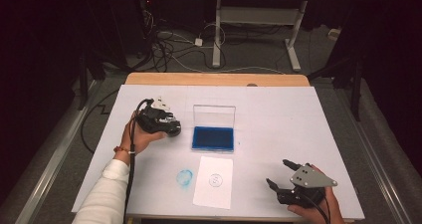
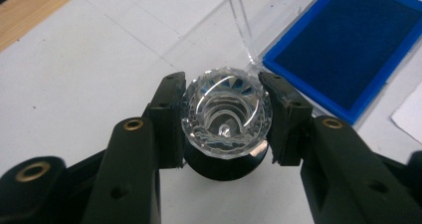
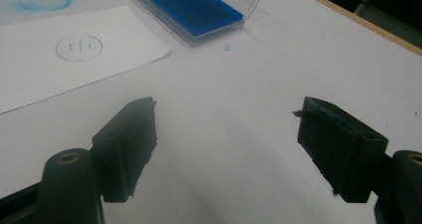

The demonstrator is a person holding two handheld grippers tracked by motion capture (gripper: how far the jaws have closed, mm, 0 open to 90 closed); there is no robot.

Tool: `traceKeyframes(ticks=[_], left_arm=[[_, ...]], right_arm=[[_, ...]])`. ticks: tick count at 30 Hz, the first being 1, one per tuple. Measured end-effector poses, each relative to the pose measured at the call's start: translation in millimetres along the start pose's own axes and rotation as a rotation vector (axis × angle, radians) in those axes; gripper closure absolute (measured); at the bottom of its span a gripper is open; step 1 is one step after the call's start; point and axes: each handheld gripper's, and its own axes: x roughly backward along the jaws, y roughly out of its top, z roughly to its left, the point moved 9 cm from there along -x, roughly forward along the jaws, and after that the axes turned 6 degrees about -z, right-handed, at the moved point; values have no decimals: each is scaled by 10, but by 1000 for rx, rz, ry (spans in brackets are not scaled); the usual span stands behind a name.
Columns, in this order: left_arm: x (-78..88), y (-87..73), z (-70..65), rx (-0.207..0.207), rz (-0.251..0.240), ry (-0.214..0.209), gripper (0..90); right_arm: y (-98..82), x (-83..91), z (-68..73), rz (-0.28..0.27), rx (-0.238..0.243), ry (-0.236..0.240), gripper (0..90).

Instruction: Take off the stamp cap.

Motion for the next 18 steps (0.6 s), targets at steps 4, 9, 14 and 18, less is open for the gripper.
traceKeyframes(ticks=[4, 9, 14, 18], left_arm=[[76, -9, -108, -24, -22, 0, 550], [157, -14, -291, -67, -50, -15, 550], [242, 16, -474, -99, -94, -29, 550], [289, 25, -600, -110, -123, -41, 550]], right_arm=[[6, -7, 21, 0, 4, 10, 231], [1, -13, 29, 3, 6, 13, 231], [-3, -15, 35, 6, 8, 15, 231], [-1, -16, 41, 6, 8, 18, 231]])
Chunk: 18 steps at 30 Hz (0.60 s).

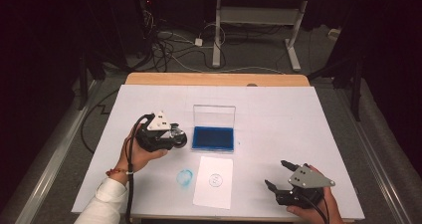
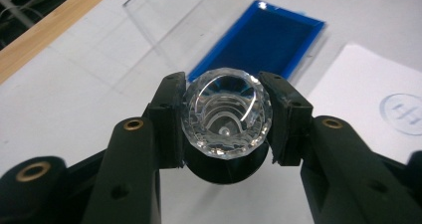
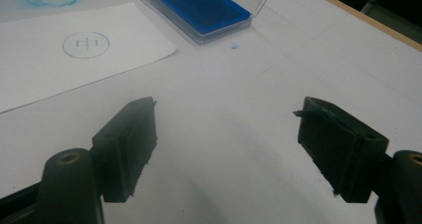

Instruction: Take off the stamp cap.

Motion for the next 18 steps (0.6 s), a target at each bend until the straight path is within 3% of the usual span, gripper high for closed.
traceKeyframes(ticks=[3, 13, 18], left_arm=[[10, -13, -65, -11, 5, 1, 550], [87, 48, -286, -36, -12, -57, 550], [85, 69, -407, -48, -15, -90, 550]], right_arm=[[4, 0, 4, -1, 3, 0, 231], [23, -16, 37, -4, 9, 9, 231], [19, -48, 132, 8, -17, 73, 226]])
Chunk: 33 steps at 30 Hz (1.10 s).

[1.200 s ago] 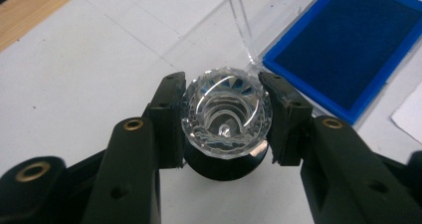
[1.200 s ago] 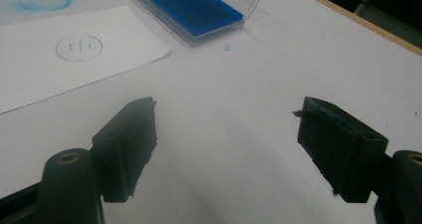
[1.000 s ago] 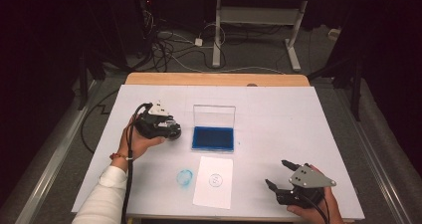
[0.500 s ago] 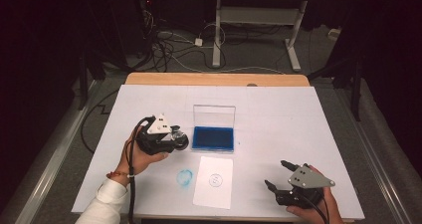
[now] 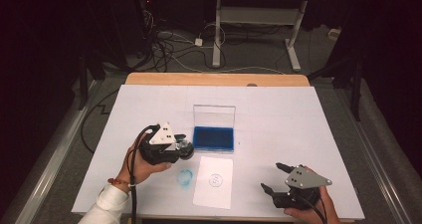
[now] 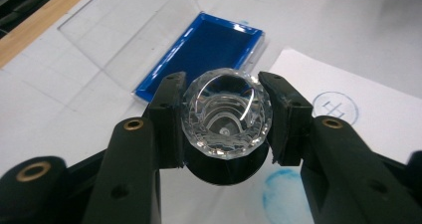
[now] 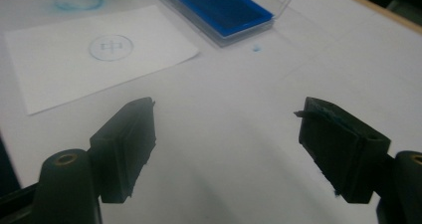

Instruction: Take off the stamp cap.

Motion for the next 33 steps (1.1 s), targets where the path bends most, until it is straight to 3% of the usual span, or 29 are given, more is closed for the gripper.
traceKeyframes(ticks=[5, 10, 14, 21, 30, 33], left_arm=[[0, 54, -94, 1, -20, -28, 550], [-16, 103, -184, -6, -33, -49, 551], [-35, 146, -247, -5, -50, -65, 550], [-58, 228, -364, -24, -66, -86, 550], [-52, 330, -502, -42, -86, -115, 550], [-45, 376, -546, -40, -104, -129, 550]], right_arm=[[94, -49, 106, -13, 11, 45, 230], [195, -183, 184, -6, 42, 51, 241], [291, -288, 269, -29, 50, 62, 254], [453, -478, 447, -42, 73, 141, 293], [589, -620, 538, -54, 75, 171, 223], [632, -663, 595, -61, 73, 204, 204]])
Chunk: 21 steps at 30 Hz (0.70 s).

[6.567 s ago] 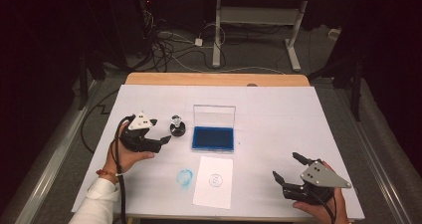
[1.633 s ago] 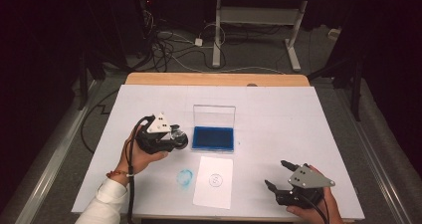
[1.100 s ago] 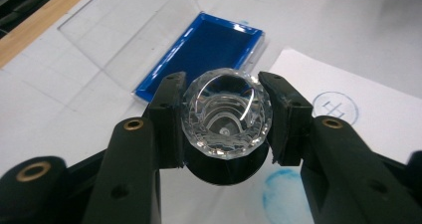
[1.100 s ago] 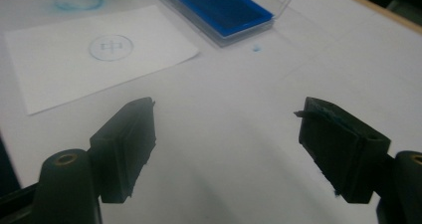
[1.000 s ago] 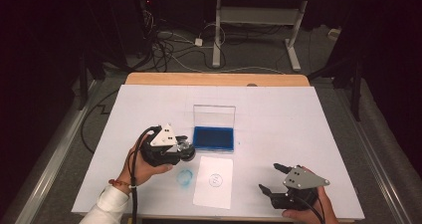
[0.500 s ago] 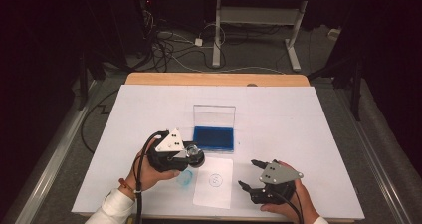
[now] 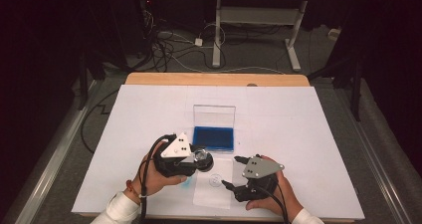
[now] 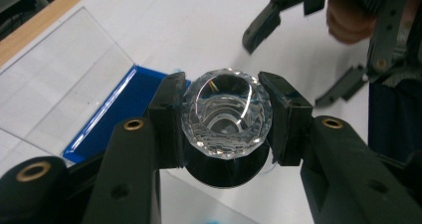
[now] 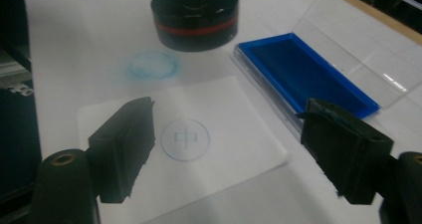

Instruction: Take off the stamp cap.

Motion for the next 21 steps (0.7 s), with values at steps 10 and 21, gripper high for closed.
traceKeyframes(ticks=[10, 21], left_arm=[[-13, 76, -80, -13, -23, -8, 550], [-56, 61, -56, 18, -40, -20, 550]], right_arm=[[24, -135, 18, 19, 13, -13, 217], [39, -177, 46, 10, 16, 5, 232]])
